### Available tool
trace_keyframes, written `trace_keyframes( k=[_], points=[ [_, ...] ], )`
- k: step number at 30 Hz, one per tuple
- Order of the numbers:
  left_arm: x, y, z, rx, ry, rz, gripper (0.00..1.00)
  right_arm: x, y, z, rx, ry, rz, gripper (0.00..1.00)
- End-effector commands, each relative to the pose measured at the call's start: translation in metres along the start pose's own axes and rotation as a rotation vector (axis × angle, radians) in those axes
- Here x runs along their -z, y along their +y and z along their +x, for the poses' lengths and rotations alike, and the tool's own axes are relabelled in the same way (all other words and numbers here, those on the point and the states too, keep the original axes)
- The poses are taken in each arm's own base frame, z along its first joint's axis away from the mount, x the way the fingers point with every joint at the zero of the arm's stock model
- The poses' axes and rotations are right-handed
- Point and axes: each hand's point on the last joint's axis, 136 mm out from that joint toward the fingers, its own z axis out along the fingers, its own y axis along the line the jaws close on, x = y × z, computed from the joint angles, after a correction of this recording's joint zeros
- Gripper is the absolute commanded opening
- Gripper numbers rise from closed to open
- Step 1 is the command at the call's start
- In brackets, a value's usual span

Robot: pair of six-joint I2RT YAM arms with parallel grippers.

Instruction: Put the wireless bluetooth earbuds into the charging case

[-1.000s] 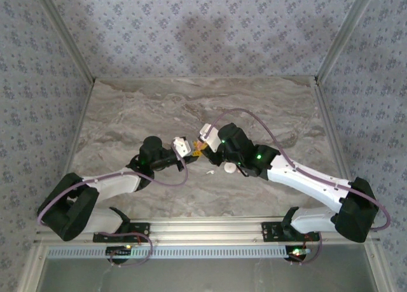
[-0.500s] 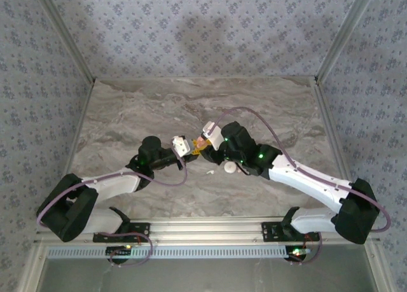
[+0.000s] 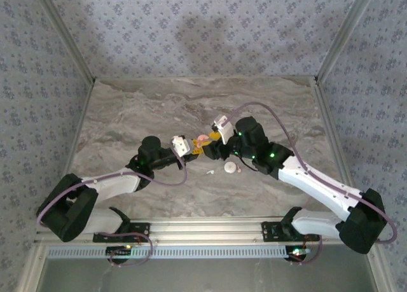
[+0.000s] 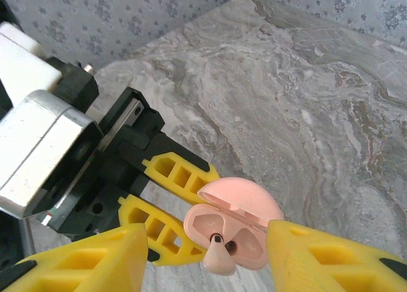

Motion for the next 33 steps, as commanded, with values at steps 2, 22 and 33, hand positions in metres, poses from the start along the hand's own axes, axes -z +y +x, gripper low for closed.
trace_keyframes(
  k=[2, 22, 33],
  points=[
    [0.000, 0.002, -0.023, -0.019, -0.067, -0.002, 0.12, 0.015, 0.002, -0.014, -0.133, -0.071, -0.081, 0.53],
    [0.002, 0.002, -0.032, -0.004, -0.094, -0.004, 0.12, -0.006, -0.011, 0.012, -0.529, 0.024, -0.254, 0.40],
    [0.002, 0.004, -0.032, -0.007, -0.094, -0.012, 0.12, -0.013, -0.007, 0.021, -0.551, 0.066, -0.287, 0.40]
  ],
)
